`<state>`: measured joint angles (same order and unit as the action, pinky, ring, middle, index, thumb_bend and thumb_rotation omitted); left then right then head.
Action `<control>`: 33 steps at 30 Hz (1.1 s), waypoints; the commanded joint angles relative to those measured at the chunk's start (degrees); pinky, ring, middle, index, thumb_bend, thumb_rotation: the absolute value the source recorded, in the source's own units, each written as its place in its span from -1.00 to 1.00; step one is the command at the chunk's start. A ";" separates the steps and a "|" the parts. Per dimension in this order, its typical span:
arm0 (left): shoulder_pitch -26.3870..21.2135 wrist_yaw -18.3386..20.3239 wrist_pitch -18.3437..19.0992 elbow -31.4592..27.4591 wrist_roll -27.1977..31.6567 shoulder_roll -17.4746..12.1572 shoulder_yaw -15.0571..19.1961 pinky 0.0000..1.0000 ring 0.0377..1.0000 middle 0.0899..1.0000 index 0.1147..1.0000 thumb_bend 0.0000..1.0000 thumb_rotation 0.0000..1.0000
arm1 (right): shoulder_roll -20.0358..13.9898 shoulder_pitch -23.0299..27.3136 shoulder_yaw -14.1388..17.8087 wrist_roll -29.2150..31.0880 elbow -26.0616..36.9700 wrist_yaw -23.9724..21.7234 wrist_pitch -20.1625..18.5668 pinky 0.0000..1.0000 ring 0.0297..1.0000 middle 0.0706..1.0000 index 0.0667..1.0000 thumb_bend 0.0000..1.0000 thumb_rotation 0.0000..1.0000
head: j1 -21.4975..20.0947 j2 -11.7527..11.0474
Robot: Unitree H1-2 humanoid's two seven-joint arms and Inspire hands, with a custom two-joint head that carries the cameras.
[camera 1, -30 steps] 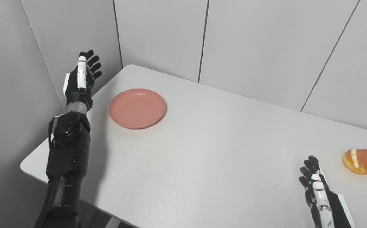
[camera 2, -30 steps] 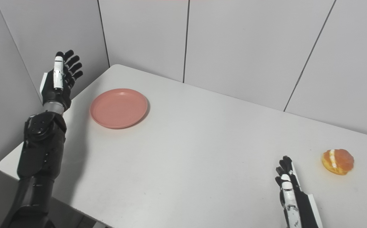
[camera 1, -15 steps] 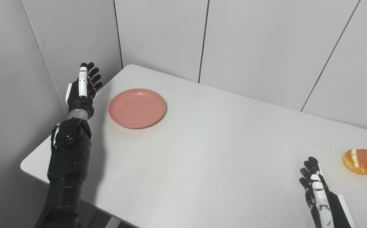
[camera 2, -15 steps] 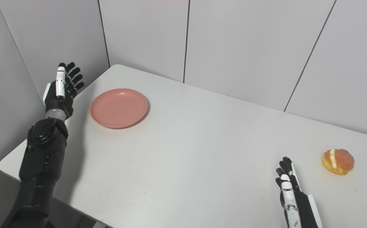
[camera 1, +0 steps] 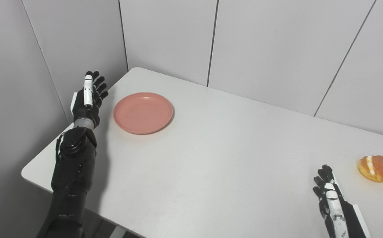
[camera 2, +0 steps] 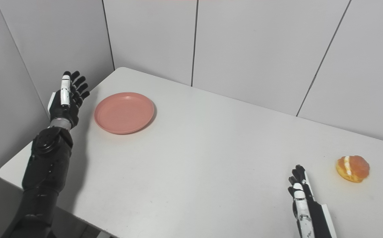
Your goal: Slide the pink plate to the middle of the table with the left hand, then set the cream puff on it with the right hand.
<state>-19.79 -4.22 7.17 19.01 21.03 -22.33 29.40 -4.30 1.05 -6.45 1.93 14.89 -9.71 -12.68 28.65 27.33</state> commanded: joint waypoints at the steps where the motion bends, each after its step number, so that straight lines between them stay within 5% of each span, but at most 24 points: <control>1: -2.17 0.30 -2.41 -0.03 0.00 -0.84 -0.21 0.84 0.82 0.80 0.75 -0.26 1.00 | -0.15 1.07 0.18 0.39 1.80 -0.18 1.56 1.00 1.00 1.00 1.00 -1.00 1.00 | -0.03 0.20; 27: -3.07 5.60 -6.30 9.84 3.31 -0.12 -1.71 0.91 0.88 0.85 0.79 -0.36 1.00 | -0.18 1.18 -0.04 0.17 1.48 -0.07 1.73 1.00 1.00 1.00 1.00 -1.00 1.00 | -0.53 0.42; 33: -3.87 5.64 -6.05 10.96 2.23 0.29 -2.72 0.89 0.86 0.85 0.82 -0.19 1.00 | -0.15 1.24 0.03 0.44 1.38 -0.18 1.89 1.00 1.00 1.00 1.00 -1.00 1.00 | -0.79 0.54</control>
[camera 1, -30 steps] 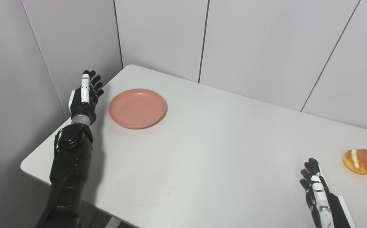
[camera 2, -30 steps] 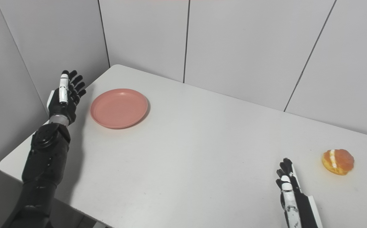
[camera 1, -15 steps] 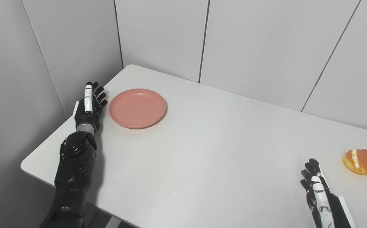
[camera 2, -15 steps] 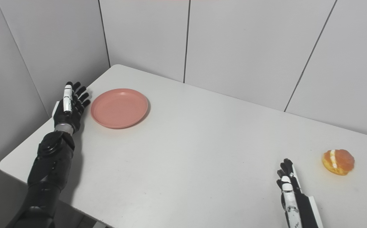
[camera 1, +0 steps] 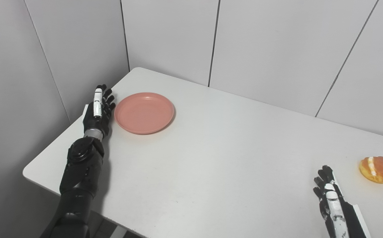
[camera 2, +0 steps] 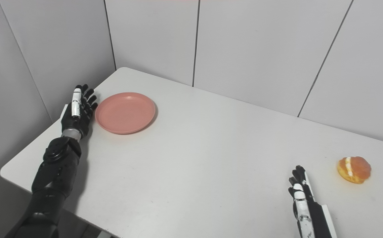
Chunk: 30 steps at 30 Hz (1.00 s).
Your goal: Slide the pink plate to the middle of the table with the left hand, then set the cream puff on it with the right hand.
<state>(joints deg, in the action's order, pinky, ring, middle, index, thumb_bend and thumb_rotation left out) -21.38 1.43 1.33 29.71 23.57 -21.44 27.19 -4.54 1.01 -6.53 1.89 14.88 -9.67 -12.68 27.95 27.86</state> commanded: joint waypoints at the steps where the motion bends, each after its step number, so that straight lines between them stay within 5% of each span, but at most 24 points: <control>1: -2.43 -0.01 -0.33 0.49 -0.69 -0.59 -0.93 0.89 0.85 0.84 0.80 -0.19 1.00 | 0.16 1.32 0.14 0.39 1.38 -0.09 1.86 1.00 1.00 1.00 1.00 -1.00 1.00 | -0.09 0.02; 30: -4.40 2.07 1.74 0.84 0.47 2.93 -4.80 0.83 0.82 0.81 0.75 -0.18 1.00 | 0.84 1.22 0.03 0.54 1.14 0.25 1.73 1.00 1.00 1.00 1.00 -1.00 1.00 | -1.61 1.16</control>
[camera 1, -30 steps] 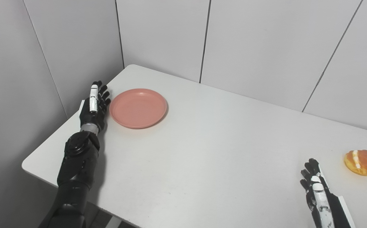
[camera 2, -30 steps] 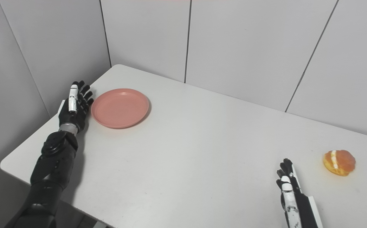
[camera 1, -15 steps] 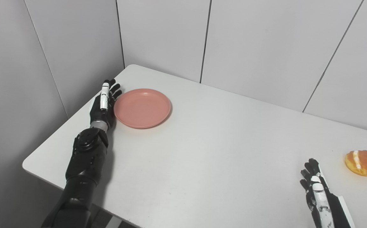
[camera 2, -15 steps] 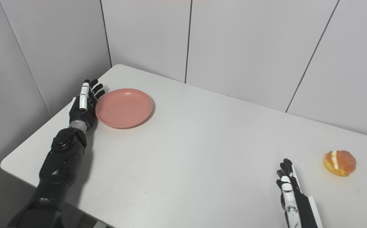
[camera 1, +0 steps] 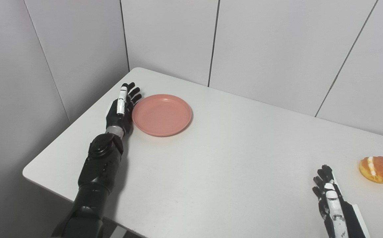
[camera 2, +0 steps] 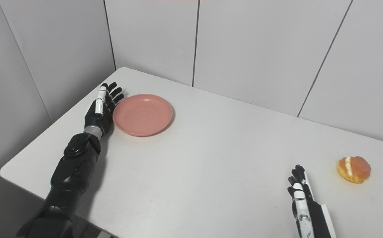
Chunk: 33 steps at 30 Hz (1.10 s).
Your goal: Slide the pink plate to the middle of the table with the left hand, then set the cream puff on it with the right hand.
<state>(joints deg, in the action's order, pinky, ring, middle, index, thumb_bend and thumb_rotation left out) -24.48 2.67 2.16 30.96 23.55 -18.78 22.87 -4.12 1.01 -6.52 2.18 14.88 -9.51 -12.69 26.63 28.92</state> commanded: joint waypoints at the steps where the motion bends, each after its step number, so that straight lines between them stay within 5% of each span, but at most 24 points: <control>1: -1.27 0.94 0.84 -0.38 0.48 0.36 -0.56 0.82 0.81 0.79 0.72 -0.18 1.00 | 0.41 1.22 -0.02 0.19 1.04 0.08 1.97 1.00 1.00 1.00 1.00 -1.00 1.00 | -0.29 0.10; 22: 0.72 1.98 5.65 -7.00 -0.89 2.93 -6.05 0.86 0.84 0.81 0.73 -0.20 1.00 | 0.68 1.41 -0.88 -2.03 -1.28 0.52 4.42 1.00 1.00 1.00 1.00 -0.88 1.00 | -5.31 2.70; 33: 2.35 2.19 8.51 -10.51 -1.63 5.51 -9.08 0.86 0.83 0.82 0.75 -0.21 1.00 | 0.90 1.48 -1.36 -3.90 -0.60 1.22 2.71 1.00 1.00 1.00 1.00 -0.82 1.00 | -7.15 3.84</control>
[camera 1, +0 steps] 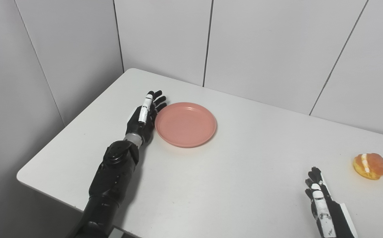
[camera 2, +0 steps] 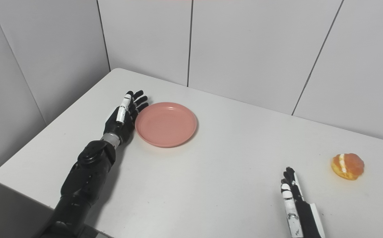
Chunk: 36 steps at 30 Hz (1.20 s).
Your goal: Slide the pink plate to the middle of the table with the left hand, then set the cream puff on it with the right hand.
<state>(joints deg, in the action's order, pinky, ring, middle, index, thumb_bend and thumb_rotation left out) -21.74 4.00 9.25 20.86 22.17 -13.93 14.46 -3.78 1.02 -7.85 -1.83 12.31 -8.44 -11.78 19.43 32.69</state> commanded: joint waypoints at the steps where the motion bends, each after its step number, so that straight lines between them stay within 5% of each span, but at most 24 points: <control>1: -0.35 0.97 1.64 -0.53 -0.10 0.89 -0.81 0.85 0.82 0.82 0.75 -0.21 1.00 | 0.67 1.46 0.01 0.28 1.93 0.20 1.90 1.00 1.00 1.00 1.00 -0.81 1.00 | -0.18 0.21; 16: -0.21 4.34 4.30 -0.51 0.39 4.89 -3.77 0.81 0.80 0.79 0.73 -0.22 1.00 | 1.21 1.79 -0.34 -1.06 2.21 0.73 1.13 1.00 1.00 1.00 1.00 -0.76 1.00 | -2.66 1.60; 36: 4.42 4.06 11.95 -14.43 -0.74 10.42 -10.51 0.77 0.77 0.77 0.71 -0.19 1.00 | 3.55 1.94 -0.06 -2.84 2.36 2.37 2.07 1.00 0.96 1.00 1.00 -0.66 1.00 | -8.93 3.53</control>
<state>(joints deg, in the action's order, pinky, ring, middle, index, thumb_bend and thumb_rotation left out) -17.26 8.31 19.16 7.60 21.87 -4.29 4.46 -0.55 1.08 -8.08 -4.82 13.12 -6.69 -11.91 10.46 36.30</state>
